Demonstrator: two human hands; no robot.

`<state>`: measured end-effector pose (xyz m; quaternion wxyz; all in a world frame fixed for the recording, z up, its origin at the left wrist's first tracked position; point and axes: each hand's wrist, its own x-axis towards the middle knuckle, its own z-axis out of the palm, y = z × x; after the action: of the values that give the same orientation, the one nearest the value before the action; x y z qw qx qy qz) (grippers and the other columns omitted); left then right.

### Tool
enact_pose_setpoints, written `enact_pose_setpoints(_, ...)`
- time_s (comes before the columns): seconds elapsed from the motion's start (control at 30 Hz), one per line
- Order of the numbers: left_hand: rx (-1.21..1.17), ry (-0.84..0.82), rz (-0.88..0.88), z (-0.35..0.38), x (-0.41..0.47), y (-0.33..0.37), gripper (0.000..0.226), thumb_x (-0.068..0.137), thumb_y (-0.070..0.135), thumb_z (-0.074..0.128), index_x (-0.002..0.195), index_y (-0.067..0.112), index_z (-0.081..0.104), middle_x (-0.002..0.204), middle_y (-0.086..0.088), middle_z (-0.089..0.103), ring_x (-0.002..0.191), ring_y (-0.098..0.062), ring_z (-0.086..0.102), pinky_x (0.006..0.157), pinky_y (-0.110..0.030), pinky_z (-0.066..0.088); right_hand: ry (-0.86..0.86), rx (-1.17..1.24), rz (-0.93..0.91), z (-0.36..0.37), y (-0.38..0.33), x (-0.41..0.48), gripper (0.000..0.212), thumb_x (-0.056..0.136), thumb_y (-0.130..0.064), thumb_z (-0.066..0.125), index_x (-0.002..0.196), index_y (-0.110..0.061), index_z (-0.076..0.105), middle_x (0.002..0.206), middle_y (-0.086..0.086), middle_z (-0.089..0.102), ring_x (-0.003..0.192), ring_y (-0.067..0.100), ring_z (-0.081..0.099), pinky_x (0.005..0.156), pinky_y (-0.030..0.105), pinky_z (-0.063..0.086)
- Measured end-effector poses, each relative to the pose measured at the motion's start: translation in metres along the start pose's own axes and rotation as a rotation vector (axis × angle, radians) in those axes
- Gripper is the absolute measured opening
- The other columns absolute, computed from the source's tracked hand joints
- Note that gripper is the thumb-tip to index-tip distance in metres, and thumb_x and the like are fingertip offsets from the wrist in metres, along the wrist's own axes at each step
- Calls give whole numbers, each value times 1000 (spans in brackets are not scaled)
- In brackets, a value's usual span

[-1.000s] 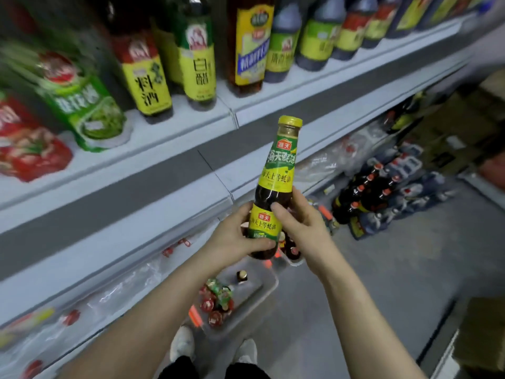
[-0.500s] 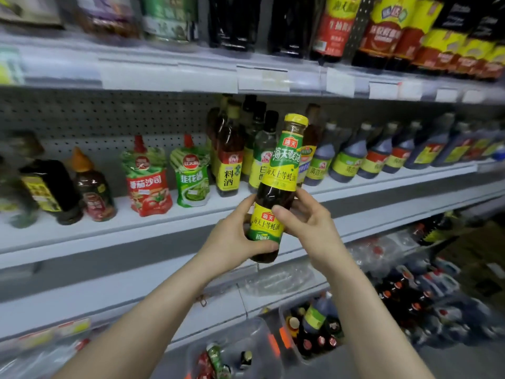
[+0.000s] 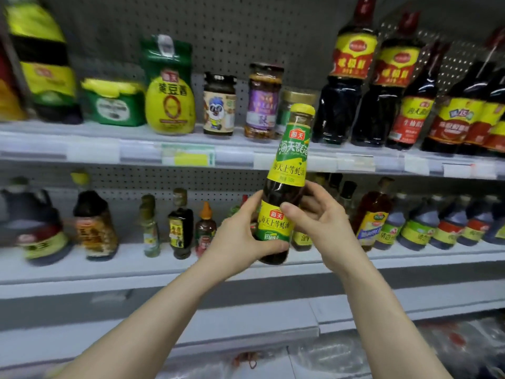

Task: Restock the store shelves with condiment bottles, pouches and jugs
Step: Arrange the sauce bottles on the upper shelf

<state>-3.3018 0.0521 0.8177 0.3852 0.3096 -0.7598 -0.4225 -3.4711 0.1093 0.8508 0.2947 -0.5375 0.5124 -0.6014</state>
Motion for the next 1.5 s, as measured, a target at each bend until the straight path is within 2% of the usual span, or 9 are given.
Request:
enact_pose_setpoints(0.13,69,71,3,-71,-19,5,109,49,60,79,143,56,25,114,28,65,96,-2,68,74,-39,60,-35,47,-66,67,-27,7,73,68,-41,85,134,-25,57,119,0,73,105,18,72,86,37,59)
enact_pose_setpoints(0.37,167,196,46,-190,-66,18,103,53,57,79,144,51,31,116,21,67,105,1,65,95,-40,54,-150,85,-150,182,-75,14,66,73,-34,80,133,-28,55,115,0,74,105,14,72,86,30,60)
enact_pose_setpoints(0.53,214,276,83,-256,-89,23,92,65,44,85,142,49,36,104,21,70,98,2,66,90,-40,57,-195,87,-208,249,-101,20,56,85,-22,78,134,-28,52,110,-11,75,106,6,70,82,28,59)
enact_pose_setpoints(0.63,224,305,76,-284,-98,25,85,68,43,86,134,57,33,101,28,69,94,4,67,86,-34,57,-213,66,-232,278,-115,23,53,86,-25,80,133,-27,56,113,-12,74,112,5,67,84,27,59)
enact_pose_setpoints(0.7,204,314,69,-299,-102,25,92,65,48,84,141,52,32,106,26,69,99,1,67,89,-35,56,-210,25,-257,294,-124,24,55,83,-29,82,132,-30,57,119,-14,70,115,1,63,85,26,58)
enact_pose_setpoints(0.87,160,343,67,-308,-101,18,107,62,52,81,152,43,23,117,15,69,108,-7,66,95,-42,55,-200,-60,-283,310,-133,28,53,80,-30,85,124,-37,59,118,-16,69,109,2,66,86,36,61)
enact_pose_setpoints(1.0,168,353,83,-312,-92,24,101,71,43,83,152,42,24,123,16,65,110,-4,63,95,-40,55,-197,-69,-308,311,-144,38,48,81,-24,85,122,-33,61,108,-17,72,102,0,68,82,27,60)
enact_pose_setpoints(1.2,279,417,143,-337,-68,45,98,75,37,83,155,29,26,136,5,56,124,-11,53,102,-42,49,-201,-38,-331,322,-168,63,51,82,-23,84,125,-28,59,114,-8,71,104,14,71,90,44,60)
enact_pose_setpoints(1.5,385,495,188,-366,-37,54,83,75,31,83,146,28,40,110,15,67,100,2,63,89,-27,53,-180,-81,-402,344,-183,103,59,82,-22,83,133,-18,56,120,-1,69,113,18,66,96,48,56)
